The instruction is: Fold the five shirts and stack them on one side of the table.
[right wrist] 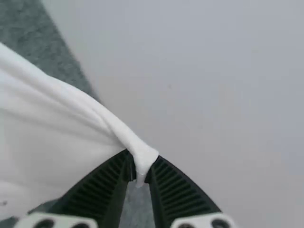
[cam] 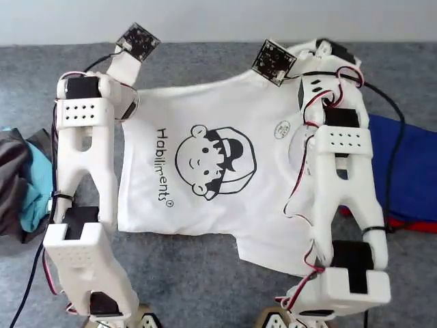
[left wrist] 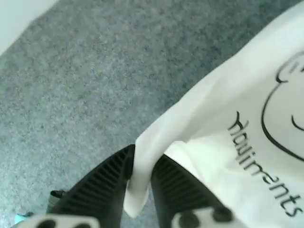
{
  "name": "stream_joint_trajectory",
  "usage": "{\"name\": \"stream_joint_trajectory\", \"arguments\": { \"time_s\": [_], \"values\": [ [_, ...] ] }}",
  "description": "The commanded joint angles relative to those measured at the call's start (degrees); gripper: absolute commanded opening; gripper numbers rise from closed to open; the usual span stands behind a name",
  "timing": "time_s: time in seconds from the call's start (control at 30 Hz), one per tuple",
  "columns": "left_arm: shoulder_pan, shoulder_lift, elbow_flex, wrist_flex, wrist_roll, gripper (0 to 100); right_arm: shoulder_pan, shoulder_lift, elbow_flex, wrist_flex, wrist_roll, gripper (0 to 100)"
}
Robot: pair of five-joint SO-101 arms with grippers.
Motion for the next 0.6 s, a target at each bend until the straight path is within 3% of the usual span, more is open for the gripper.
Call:
{"name": "stream_joint_trajectory", "arguments": {
  "time_s": [0.0,0.27,0.57],
  "values": [
    [-0.09,-0.09,-2.42,6.51,-2.2,2,1.1,-7.69,-2.81,15.69,0.35,0.9],
    [0.0,0.35,-2.15,19.87,-5.19,2,0.92,-16.48,-3.08,41.8,-1.41,0.9],
    [0.26,-0.26,9.54,20.57,-5.36,2,1.01,-19.65,-3.08,68.09,-10.29,0.9]
  ]
}}
